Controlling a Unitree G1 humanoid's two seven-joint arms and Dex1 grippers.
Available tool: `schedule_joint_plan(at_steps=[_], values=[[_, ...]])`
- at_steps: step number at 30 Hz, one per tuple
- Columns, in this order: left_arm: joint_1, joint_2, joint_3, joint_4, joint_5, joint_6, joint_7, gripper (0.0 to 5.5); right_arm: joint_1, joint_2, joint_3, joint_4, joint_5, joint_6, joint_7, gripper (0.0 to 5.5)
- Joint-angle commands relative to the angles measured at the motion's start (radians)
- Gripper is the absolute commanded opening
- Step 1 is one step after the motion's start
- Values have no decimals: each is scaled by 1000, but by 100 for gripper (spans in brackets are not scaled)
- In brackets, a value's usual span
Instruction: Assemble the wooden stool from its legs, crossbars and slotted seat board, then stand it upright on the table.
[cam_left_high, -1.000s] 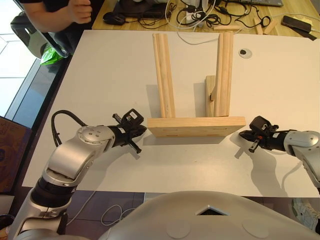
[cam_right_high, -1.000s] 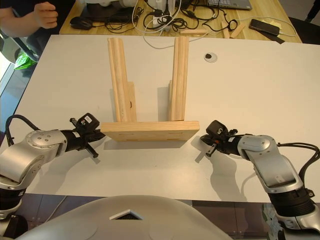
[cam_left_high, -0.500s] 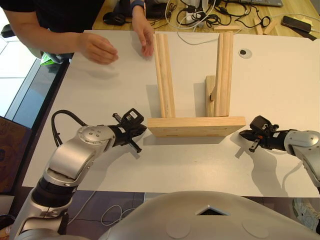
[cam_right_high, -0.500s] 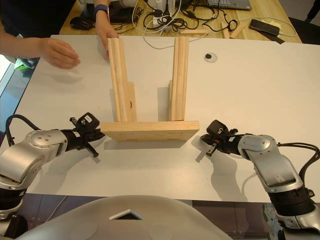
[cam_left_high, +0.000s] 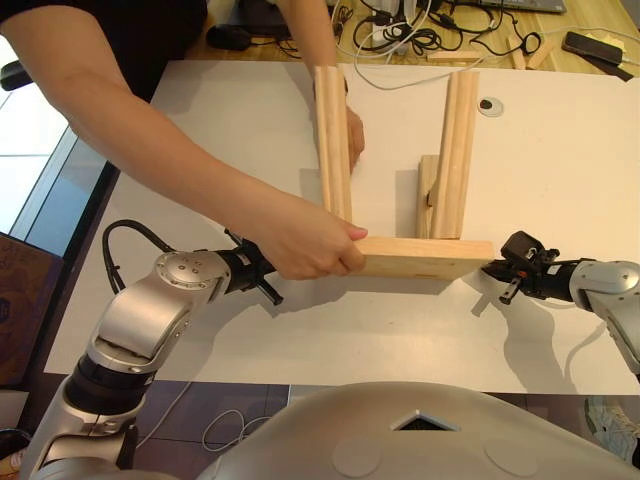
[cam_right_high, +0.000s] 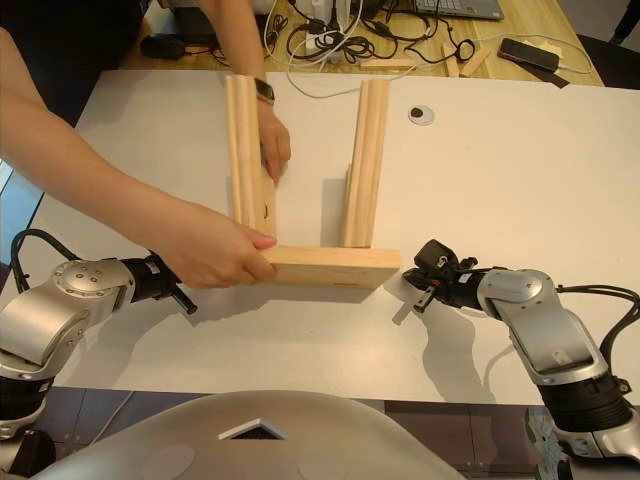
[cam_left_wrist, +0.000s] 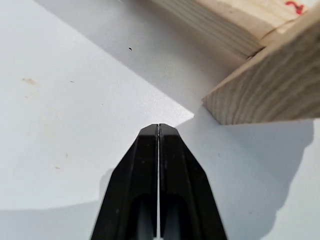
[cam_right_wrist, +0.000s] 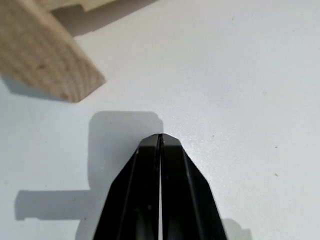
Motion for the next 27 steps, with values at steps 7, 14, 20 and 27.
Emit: schedule_joint_plan(at_steps=[7,14,20,27], values=[[-8,-4,4,-12,9,10,-2,3,18,-8,19,18,-24,18,-6,0],[-10,-3,6,-15,7,17,-4,3,21,-9,17,15,-23,19,-6,0],[-8,3,4,-27,-3,26,-22,3,23,-6,7,-13,6,51,4,0],[37,-9,45,-45,-3,62,-4,3,53,28,-33,-92,58,147,-25,0]])
